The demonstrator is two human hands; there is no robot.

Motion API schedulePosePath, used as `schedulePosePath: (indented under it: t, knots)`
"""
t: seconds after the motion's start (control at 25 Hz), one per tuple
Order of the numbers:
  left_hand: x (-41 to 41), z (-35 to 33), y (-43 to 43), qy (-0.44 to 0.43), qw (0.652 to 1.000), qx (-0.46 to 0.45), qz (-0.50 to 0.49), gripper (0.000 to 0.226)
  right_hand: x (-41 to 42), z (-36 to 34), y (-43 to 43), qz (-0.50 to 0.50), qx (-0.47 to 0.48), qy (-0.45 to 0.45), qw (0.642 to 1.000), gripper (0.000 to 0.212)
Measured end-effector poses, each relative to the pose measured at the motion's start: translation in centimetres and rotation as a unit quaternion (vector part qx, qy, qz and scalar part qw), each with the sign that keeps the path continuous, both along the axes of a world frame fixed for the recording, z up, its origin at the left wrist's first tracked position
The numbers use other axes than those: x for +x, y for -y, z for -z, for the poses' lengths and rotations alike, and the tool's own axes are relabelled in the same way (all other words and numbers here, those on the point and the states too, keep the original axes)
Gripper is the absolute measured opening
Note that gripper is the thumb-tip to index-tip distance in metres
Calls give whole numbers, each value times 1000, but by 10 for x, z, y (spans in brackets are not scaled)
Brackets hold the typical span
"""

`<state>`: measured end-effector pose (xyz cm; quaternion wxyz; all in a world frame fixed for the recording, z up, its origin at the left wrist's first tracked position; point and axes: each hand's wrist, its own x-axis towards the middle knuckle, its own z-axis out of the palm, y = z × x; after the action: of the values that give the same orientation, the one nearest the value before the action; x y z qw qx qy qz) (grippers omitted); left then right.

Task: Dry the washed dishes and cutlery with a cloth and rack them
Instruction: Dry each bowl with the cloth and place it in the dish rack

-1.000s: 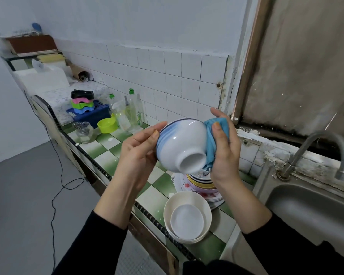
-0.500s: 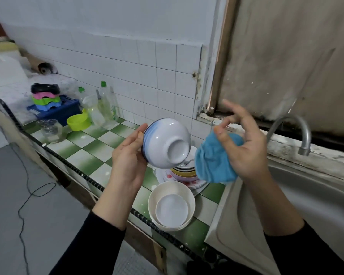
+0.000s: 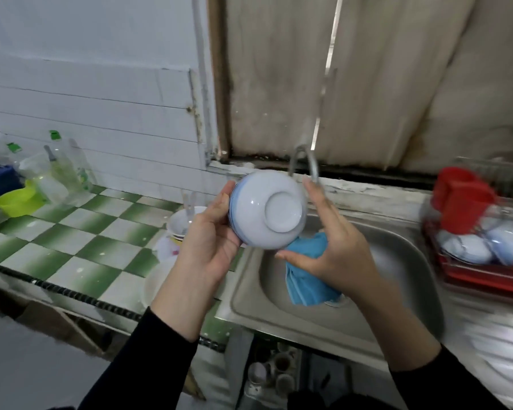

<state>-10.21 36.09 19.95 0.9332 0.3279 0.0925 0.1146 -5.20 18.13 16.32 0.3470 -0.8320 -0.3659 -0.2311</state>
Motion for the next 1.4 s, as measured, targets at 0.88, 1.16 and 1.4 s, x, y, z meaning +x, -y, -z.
schedulePosePath:
  t: [0.88,1.16,1.4]
  knots:
    - [19,52,374,236,669,642,292,121,-112,46,389,299,108,-160,935,93]
    - [89,96,458,263,615,688,280,120,-61,71,465,341,81,-178,919,95]
    - [157,111,505,234,610,713,254,120,15,80,514,314,67,-211,923,93]
